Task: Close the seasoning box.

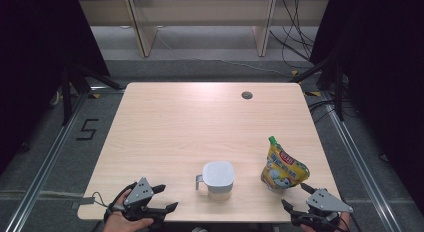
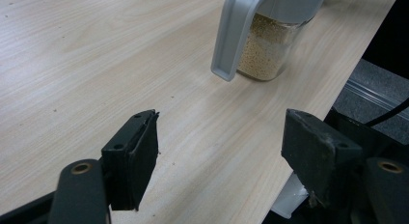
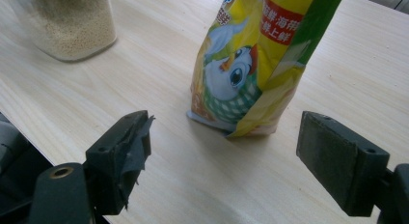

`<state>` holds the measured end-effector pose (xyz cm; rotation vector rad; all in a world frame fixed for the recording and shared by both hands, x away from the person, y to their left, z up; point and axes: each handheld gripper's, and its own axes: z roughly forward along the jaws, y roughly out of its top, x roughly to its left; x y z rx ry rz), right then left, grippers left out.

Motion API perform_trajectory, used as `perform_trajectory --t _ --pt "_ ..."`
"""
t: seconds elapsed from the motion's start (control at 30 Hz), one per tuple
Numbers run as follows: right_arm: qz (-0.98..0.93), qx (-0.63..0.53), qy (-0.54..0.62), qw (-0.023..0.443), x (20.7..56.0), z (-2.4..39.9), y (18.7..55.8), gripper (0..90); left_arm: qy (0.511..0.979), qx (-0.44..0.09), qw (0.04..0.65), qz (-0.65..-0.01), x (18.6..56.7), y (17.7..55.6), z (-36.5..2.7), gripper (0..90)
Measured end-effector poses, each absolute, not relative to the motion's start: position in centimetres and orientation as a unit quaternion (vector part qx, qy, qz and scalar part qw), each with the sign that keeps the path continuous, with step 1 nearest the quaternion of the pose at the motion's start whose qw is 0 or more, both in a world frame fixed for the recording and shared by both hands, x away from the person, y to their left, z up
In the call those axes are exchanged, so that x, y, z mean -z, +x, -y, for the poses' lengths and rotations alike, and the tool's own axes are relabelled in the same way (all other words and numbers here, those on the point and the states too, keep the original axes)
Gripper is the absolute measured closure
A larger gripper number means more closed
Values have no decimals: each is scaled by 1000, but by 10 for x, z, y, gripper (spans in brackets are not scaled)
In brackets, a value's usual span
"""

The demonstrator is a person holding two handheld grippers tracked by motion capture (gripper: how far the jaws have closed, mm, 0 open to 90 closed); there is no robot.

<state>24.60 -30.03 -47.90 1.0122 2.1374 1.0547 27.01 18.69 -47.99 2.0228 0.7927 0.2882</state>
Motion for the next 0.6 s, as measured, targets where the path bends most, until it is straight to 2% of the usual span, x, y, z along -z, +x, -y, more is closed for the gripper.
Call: perform_trajectory --t 0.2,0.27,0.5,0.6 --pt "-795 -391 381 264 479 300 245 200 824 -129 457 -309 480 273 -189 272" --pt "-796 -391 382 262 479 300 245 200 817 -122 458 -328 481 271 -188 269" --pt "-796 -391 381 262 480 300 246 199 823 -133 453 -317 481 275 -192 263" --pt "-793 -398 381 261 480 301 246 191 815 -128 455 -335 483 275 -191 255"
